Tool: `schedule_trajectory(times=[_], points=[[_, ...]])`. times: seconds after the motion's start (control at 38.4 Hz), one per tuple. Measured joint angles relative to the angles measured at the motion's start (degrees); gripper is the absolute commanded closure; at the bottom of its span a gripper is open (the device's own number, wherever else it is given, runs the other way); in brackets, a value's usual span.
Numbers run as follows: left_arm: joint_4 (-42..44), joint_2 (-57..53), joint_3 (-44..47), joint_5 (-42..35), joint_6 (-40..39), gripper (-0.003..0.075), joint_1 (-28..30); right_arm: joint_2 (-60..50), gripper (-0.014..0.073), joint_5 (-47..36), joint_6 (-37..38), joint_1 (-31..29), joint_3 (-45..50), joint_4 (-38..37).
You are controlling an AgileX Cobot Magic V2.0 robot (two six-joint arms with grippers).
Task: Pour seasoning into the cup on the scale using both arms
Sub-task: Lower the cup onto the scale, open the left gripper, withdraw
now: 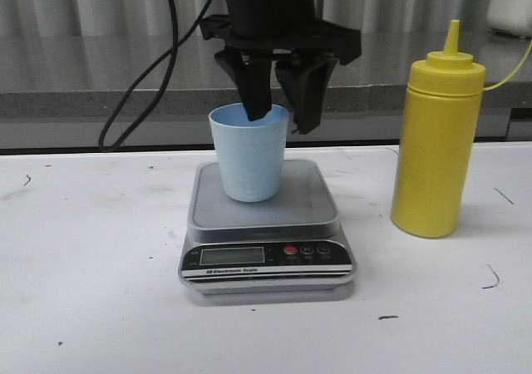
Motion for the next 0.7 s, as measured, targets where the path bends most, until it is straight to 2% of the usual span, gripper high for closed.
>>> schedule_trajectory(times=[0.1,0.36,0.47,0.7], points=[[0.0,-1.34,-0.21,0.47,0.0,0.0432,0.0,0.0,-0.005,-0.1,0.0,0.0,0.0,0.0],[0.0,-7.41,1.14,1.14,0.0,0.0727,0.63,0.0,-0.005,-0.1,0.0,0.0,0.0,0.0],[0.0,-10.7,4.14,1.14,0.0,0.074,1.91,0.0,-0.005,-0.1,0.0,0.0,0.0,0.0],[1.02,-20.64,18.93,-0.06,0.0,0.074,9.05,0.0,-0.005,-0.1,0.0,0.0,0.0,0.0]])
